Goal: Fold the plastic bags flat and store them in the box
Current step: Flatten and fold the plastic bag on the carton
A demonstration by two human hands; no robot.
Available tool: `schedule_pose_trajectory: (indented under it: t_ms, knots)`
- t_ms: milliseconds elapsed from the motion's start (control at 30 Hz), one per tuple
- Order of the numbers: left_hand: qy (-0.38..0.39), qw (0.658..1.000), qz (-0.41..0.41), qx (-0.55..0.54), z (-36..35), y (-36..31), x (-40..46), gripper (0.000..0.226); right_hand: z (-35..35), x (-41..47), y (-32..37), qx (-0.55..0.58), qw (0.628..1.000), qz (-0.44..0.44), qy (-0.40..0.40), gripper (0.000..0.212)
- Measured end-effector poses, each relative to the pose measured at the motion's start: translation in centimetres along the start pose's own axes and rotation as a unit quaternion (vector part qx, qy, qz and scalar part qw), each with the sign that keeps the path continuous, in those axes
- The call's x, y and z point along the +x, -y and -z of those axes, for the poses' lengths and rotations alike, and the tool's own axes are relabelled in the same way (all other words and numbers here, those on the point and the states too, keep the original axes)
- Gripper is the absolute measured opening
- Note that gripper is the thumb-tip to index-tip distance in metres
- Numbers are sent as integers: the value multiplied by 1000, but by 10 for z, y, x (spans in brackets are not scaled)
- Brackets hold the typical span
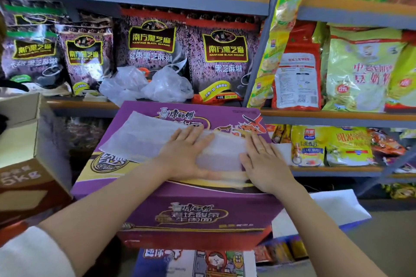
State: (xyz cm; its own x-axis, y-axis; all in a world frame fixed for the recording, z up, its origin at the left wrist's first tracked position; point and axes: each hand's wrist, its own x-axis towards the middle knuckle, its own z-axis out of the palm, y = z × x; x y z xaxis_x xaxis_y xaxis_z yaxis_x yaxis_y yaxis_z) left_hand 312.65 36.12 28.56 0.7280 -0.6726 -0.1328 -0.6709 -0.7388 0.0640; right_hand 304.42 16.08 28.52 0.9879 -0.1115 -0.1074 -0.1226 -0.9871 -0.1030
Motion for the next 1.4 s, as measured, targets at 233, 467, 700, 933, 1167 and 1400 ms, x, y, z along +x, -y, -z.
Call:
schedule_pose_trajectory:
  t_ms: [233, 467, 700, 933, 1167, 1400]
  knots:
    - [-29, 1000, -3, 9, 3, -1, -5, 137, -7, -9, -39, 221, 974, -9, -47, 51]
    - [-147, 984, -101, -27, 2, -58, -21, 95, 21, -2, -58, 441, 892, -95, -30, 33]
    - [-213, 972, -91, 31, -37, -85, -40, 68, 37, -14, -72, 583, 811, 28, 35, 28]
    - [-229, 932, -116, -256, -36, -82, -73, 49, 57, -35, -56, 628, 734, 220, 132, 28]
    - [-204, 801, -16, -562, -11, -77, -95, 47, 69, -26, -2, 610, 762, 217, -8, 21]
    - [-224, 767, 138, -585, -1, -49, -89, 31, 50, 42, 51, 441, 892, 101, -15, 27]
